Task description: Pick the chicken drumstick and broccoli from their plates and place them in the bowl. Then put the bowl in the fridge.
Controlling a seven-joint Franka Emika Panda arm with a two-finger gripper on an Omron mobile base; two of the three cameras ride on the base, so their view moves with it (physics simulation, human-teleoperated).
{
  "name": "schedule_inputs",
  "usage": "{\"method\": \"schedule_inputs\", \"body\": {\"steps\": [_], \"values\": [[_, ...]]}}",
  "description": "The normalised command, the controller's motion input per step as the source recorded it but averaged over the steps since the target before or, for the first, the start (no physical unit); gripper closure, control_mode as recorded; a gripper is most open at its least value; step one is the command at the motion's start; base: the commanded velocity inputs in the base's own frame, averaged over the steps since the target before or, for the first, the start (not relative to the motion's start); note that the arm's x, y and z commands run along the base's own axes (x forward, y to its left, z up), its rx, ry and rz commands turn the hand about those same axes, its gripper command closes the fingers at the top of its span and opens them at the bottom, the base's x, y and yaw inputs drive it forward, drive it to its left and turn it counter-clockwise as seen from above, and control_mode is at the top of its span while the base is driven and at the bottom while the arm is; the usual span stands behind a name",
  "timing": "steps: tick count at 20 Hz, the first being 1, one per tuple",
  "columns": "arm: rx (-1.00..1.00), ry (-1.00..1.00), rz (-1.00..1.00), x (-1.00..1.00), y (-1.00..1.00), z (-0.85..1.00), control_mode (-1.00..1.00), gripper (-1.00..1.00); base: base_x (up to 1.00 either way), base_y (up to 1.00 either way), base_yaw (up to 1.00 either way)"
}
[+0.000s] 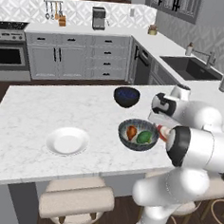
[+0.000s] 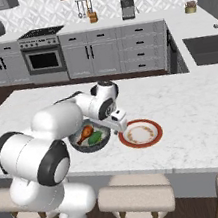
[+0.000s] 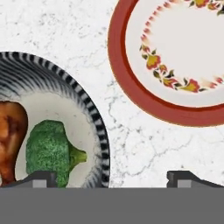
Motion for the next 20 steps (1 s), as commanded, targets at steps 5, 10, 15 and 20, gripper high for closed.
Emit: {"method": "schedule_inputs", "body": {"steps": [5, 10, 15, 20], "values": [[0.03, 0.00, 0.06, 0.07, 0.00, -0.33, -1.00, -1.00, 0.00, 0.00, 0.00], [0.01, 0.00, 0.02, 0.25, 0.05, -0.23, -1.00, -1.00, 0.00, 0.00, 0.00], [0.00, 0.00, 0.00, 0.23, 0.10, -0.21, -1.00, -1.00, 0.00, 0.00, 0.00], [0.00, 0.00, 0.00, 0.10, 0.02, -0.27, -1.00, -1.00, 0.00, 0.00, 0.00]]}}
